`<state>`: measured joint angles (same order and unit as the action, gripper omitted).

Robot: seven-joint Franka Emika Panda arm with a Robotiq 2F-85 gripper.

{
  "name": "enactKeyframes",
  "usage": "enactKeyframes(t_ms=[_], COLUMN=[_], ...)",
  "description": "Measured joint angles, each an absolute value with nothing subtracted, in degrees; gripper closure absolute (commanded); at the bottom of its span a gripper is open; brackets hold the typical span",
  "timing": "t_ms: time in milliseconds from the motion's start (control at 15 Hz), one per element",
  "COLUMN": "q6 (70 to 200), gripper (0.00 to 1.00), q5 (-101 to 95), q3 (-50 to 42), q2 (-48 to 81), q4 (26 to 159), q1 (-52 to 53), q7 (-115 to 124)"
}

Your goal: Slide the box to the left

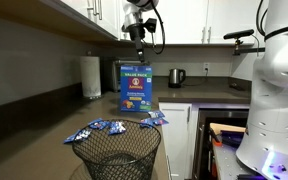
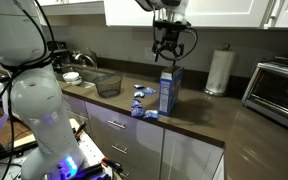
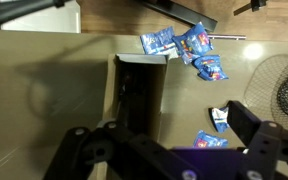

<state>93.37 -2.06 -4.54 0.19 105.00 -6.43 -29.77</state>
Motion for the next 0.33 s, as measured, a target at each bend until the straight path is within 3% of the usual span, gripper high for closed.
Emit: enactKeyframes(t_ms=[333], q6=[95.6], gripper=[0.00], q5=[-5.0], q3=[-4.5], q2=[-3.8], q4=[106.8], q1=[-5.5], q7=[-29.8])
